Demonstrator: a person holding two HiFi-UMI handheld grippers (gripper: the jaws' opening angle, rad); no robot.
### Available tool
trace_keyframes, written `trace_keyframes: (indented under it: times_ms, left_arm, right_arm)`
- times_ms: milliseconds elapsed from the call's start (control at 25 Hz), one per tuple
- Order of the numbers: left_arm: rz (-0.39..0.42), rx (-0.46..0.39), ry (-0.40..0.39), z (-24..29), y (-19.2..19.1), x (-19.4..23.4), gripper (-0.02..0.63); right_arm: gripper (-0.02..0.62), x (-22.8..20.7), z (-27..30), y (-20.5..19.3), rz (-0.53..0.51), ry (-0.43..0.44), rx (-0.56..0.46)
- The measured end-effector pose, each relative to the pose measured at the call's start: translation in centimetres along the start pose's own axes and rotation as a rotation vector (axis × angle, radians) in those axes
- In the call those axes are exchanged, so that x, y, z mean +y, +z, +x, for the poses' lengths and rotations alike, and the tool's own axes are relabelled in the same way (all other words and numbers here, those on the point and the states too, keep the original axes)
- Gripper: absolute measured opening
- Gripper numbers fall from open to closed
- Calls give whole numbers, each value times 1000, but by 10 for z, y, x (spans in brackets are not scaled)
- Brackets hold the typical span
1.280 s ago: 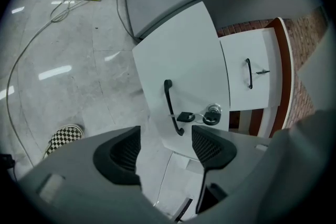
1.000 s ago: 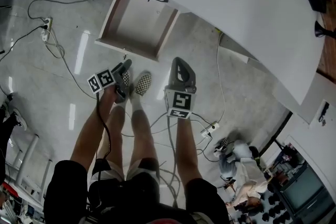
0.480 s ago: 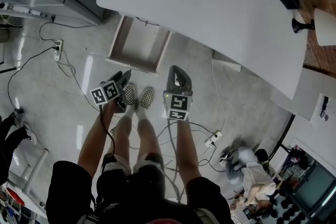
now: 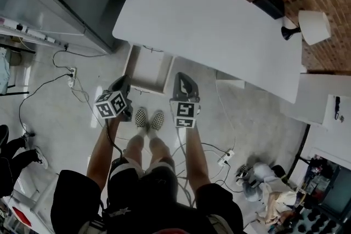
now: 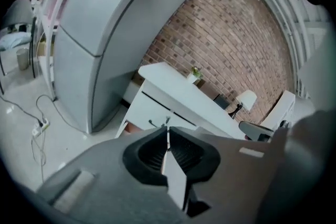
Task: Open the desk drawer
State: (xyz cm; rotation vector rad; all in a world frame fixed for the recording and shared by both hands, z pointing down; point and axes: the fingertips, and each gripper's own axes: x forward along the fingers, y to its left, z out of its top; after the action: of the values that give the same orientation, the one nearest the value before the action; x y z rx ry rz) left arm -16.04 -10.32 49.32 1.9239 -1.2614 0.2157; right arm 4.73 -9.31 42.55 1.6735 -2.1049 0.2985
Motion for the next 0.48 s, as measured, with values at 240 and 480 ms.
trace_keyframes:
  times_ms: [240,480]
  left_arm:
    - [189,-111,-31,-30,81,-56,9]
    - [327,-217,-61,-67,151,-109,9]
  right_arm:
    - [5,-4,-20,62,-2,-8,-56]
    - [6,-7,-45,119,3,-17,-124]
